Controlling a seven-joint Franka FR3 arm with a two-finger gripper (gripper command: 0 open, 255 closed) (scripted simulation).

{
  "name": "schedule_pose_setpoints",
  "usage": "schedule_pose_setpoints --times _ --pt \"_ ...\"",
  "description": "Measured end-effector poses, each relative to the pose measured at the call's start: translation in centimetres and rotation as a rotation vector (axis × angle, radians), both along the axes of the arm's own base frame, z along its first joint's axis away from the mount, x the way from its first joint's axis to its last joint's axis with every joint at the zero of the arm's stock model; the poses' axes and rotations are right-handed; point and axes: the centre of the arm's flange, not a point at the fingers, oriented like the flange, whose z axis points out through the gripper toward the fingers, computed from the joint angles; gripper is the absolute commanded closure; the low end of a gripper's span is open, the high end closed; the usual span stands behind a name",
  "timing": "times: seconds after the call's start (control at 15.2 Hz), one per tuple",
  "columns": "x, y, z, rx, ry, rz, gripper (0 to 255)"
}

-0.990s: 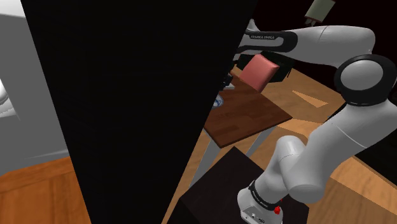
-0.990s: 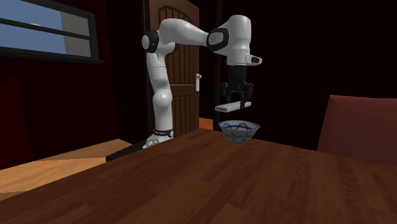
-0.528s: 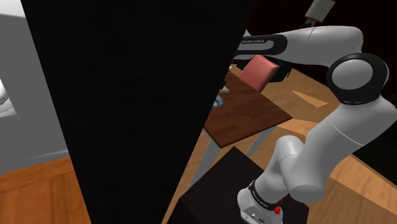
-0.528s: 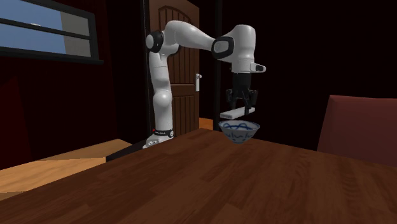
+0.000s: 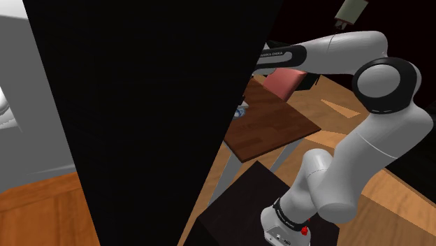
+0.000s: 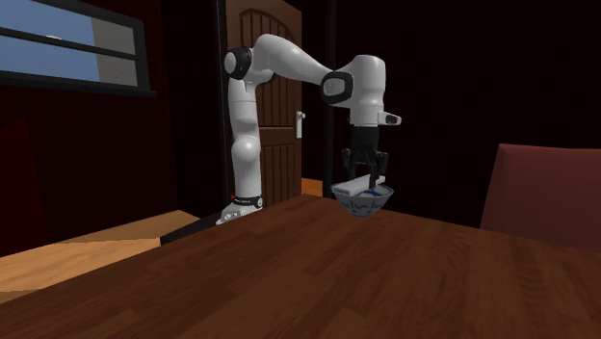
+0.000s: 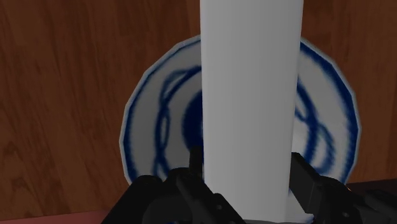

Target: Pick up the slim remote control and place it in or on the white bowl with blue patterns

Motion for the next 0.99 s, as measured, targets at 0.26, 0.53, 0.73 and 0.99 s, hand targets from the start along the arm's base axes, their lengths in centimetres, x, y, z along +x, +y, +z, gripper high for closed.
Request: schedule_pose_setpoints --times 0.26,0.53,0.73,0.99 --pt "0.1 0.0 -0.2 0.0 -0.004 0.0 255" --pt "0.1 0.0 -0.3 0.0 -0.002 0.0 0" --pt "0.1 0.0 -0.4 0.0 -0.001 0.0 0" --pt "0.1 0.1 1.3 0.0 -0.002 0.0 0"
